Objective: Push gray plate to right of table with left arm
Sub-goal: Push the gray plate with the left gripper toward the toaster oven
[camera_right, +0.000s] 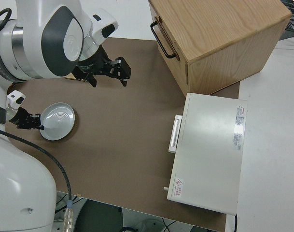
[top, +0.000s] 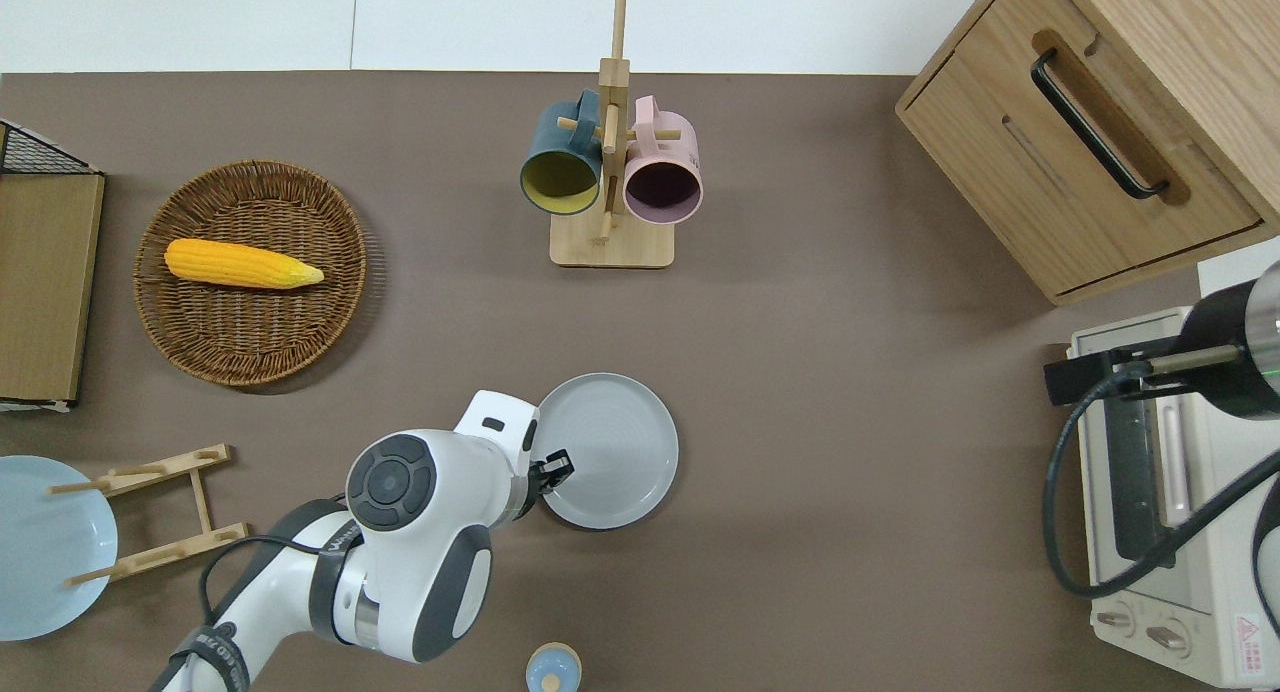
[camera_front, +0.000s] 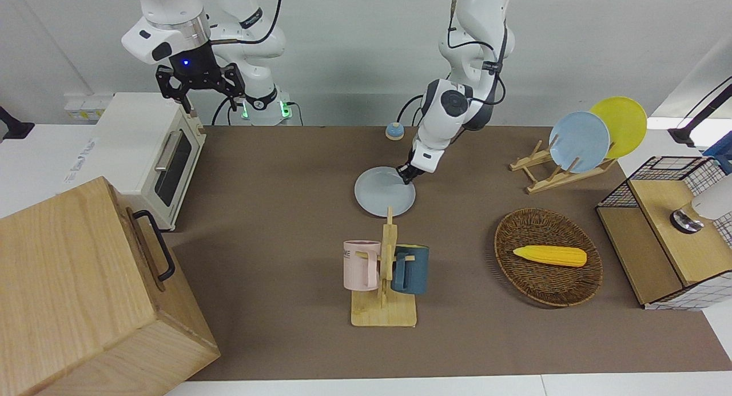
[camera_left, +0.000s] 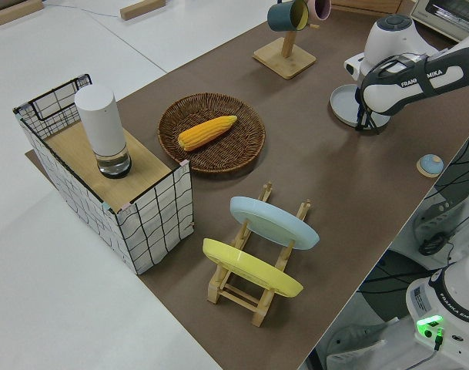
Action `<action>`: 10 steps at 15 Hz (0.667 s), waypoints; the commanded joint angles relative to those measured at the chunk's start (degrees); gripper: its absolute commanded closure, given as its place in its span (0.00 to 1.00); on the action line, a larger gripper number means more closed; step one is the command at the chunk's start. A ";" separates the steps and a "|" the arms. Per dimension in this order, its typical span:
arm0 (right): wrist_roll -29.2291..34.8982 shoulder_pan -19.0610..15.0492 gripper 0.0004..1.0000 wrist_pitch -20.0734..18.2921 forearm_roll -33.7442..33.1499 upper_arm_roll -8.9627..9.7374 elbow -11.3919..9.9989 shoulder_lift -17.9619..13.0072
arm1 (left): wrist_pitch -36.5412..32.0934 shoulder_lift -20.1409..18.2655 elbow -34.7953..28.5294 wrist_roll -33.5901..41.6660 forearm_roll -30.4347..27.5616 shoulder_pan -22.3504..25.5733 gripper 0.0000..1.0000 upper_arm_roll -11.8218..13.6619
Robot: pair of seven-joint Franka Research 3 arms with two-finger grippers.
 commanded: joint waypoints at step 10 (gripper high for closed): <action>-1.13 -0.39 0.00 -0.08 0.14 0.14 -0.23 -0.41 | 8.85 10.82 4.68 -13.75 -0.89 -1.52 1.00 -10.67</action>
